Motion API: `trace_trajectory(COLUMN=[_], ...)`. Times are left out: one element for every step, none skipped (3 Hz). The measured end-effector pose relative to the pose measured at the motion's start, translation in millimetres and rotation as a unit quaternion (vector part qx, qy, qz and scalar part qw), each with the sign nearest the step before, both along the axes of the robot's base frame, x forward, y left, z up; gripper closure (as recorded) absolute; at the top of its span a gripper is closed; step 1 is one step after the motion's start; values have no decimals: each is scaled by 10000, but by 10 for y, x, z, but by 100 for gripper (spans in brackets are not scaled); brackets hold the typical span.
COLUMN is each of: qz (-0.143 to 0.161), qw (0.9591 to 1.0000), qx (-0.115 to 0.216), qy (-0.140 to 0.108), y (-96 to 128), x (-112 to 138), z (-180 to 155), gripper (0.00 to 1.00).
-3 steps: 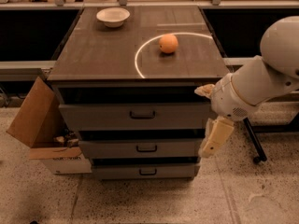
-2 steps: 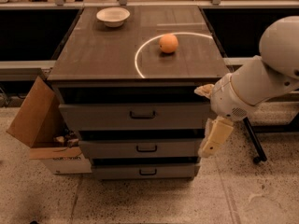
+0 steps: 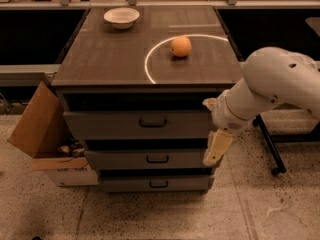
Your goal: Open top drawer
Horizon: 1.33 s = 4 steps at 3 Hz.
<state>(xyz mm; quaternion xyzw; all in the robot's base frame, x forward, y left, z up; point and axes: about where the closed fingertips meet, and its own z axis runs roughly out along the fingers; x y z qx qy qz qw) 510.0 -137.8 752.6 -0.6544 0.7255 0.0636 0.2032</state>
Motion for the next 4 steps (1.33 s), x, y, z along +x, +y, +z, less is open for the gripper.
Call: trace_trajectory(qz=[-56,-145,-177,-169], qw=[9993,9976,9971,9972], qx=[-306,-542,-619,-653], qy=[-224,-402,-407,-324], y=[-22,-50,-69,-51], x=[273,514,728,897], z=[-309,-511,-675,-821], gripper=[0,0,0,0])
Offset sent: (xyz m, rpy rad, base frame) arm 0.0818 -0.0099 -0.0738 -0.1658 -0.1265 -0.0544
